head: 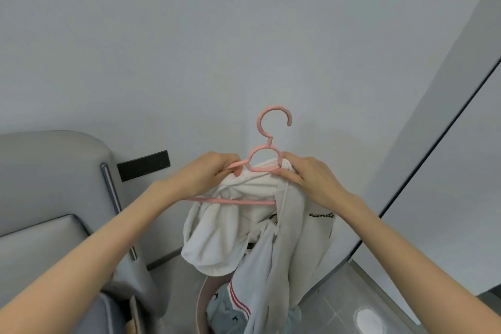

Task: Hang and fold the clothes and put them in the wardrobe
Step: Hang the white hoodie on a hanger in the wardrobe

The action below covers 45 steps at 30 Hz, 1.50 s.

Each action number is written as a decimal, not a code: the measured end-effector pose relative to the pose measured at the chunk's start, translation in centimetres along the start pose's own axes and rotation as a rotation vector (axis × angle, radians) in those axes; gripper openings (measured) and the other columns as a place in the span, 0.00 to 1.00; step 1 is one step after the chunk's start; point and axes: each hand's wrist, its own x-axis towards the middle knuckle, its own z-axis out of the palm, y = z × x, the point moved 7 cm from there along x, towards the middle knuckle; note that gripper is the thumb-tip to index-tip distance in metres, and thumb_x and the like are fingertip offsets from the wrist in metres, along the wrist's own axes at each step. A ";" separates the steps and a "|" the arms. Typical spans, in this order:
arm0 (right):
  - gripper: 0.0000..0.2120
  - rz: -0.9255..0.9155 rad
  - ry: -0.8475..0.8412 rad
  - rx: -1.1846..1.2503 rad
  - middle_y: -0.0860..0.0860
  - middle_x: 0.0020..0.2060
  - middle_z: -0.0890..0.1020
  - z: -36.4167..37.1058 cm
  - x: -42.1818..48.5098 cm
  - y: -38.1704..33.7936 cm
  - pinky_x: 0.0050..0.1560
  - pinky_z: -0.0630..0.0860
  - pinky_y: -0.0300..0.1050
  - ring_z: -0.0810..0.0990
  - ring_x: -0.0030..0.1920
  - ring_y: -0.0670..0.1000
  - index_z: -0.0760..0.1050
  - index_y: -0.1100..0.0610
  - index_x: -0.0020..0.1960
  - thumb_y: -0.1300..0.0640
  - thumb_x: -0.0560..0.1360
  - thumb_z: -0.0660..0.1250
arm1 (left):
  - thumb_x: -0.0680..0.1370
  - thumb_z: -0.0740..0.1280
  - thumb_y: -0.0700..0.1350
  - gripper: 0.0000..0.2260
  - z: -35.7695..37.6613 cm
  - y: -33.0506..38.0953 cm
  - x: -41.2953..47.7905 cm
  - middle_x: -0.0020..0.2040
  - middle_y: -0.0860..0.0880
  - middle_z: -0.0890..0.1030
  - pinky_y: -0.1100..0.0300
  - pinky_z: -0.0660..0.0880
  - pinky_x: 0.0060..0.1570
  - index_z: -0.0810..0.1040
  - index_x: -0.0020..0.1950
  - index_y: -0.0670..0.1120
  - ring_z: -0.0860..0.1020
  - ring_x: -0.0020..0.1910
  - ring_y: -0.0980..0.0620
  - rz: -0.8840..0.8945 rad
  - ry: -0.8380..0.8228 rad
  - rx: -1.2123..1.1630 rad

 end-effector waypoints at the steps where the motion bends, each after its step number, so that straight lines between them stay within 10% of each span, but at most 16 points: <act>1: 0.14 -0.008 0.013 0.024 0.49 0.27 0.67 0.0 0.0 -0.5 0.33 0.61 0.42 0.67 0.30 0.48 0.67 0.51 0.47 0.40 0.78 0.56 | 0.80 0.60 0.38 0.13 -0.5 -0.5 0.3 0.29 0.56 0.68 0.66 0.63 0.36 0.70 0.40 0.53 0.65 0.28 0.59 0.005 0.044 0.054; 4: 0.12 -0.021 0.064 0.080 0.49 0.26 0.66 -0.1 0.3 -1.5 0.33 0.64 0.43 0.68 0.30 0.49 0.68 0.48 0.53 0.41 0.79 0.54 | 0.77 0.63 0.37 0.08 -2.2 -2.0 0.7 0.34 0.58 0.73 0.57 0.59 0.59 0.77 0.46 0.49 0.72 0.36 0.60 -0.013 0.328 0.213; 8: 0.09 0.066 0.211 0.159 0.49 0.25 0.64 -0.9 0.7 -0.6 0.33 0.62 0.45 0.65 0.27 0.47 0.71 0.48 0.53 0.45 0.80 0.57 | 0.74 0.70 0.50 0.23 -2.6 -4.1 -1.0 0.60 0.47 0.67 0.58 0.50 0.61 0.69 0.67 0.53 0.65 0.61 0.51 -0.207 0.703 0.173; 11: 0.06 0.132 0.276 0.265 0.55 0.28 0.68 -1.9 0.5 0.7 0.34 0.63 0.46 0.64 0.29 0.49 0.71 0.47 0.49 0.46 0.79 0.59 | 0.71 0.74 0.50 0.30 -0.1 -5.6 -2.5 0.58 0.45 0.63 0.53 0.61 0.61 0.65 0.68 0.44 0.63 0.58 0.49 -0.347 0.809 -0.088; 16: 0.06 0.104 0.321 0.326 0.45 0.27 0.67 -4.7 0.2 -0.1 0.32 0.60 0.37 0.63 0.29 0.45 0.72 0.50 0.48 0.48 0.80 0.60 | 0.74 0.71 0.50 0.21 10.0 -5.2 -1.4 0.52 0.48 0.64 0.55 0.67 0.57 0.63 0.56 0.45 0.65 0.51 0.50 -0.451 0.348 -0.315; 22: 0.05 0.052 0.333 0.402 0.46 0.37 0.76 -7.8 -0.7 -0.9 0.38 0.64 0.37 0.67 0.36 0.44 0.73 0.50 0.47 0.51 0.80 0.61 | 0.79 0.63 0.48 0.29 16.1 -0.4 2.4 0.56 0.41 0.73 0.60 0.71 0.51 0.46 0.72 0.52 0.75 0.55 0.47 -0.488 -0.087 -0.763; 26: 0.05 0.063 0.354 0.436 0.50 0.38 0.75 -8.8 -2.0 -0.3 0.41 0.64 0.42 0.67 0.37 0.47 0.73 0.49 0.47 0.50 0.80 0.61 | 0.78 0.63 0.48 0.13 17.2 1.1 4.9 0.47 0.49 0.78 0.59 0.75 0.44 0.67 0.62 0.54 0.75 0.45 0.51 -0.435 -0.219 -0.635; 31: 0.05 0.122 0.381 0.399 0.55 0.39 0.75 -9.6 -4.3 1.6 0.41 0.64 0.45 0.66 0.37 0.52 0.73 0.51 0.48 0.50 0.80 0.61 | 0.75 0.64 0.58 0.13 17.0 0.7 7.0 0.47 0.49 0.79 0.60 0.71 0.43 0.78 0.51 0.51 0.75 0.44 0.51 -0.333 -0.158 -0.499; 39: 0.09 0.376 0.572 0.578 0.31 0.32 0.75 -10.9 -8.2 7.4 0.42 0.64 0.31 0.69 0.34 0.35 0.75 0.54 0.49 0.51 0.81 0.58 | 0.76 0.67 0.55 0.09 10.5 -2.9 7.5 0.34 0.58 0.76 0.61 0.68 0.40 0.80 0.36 0.58 0.73 0.36 0.58 -0.322 -0.023 -0.524; 45: 0.07 0.277 0.532 0.656 0.35 0.36 0.79 -11.0 -7.4 5.5 0.43 0.65 0.24 0.72 0.39 0.33 0.75 0.55 0.49 0.54 0.81 0.59 | 0.56 0.58 0.75 0.21 9.4 -3.2 7.3 0.51 0.50 0.76 0.52 0.70 0.57 0.77 0.30 0.60 0.73 0.55 0.46 -0.565 0.174 -0.454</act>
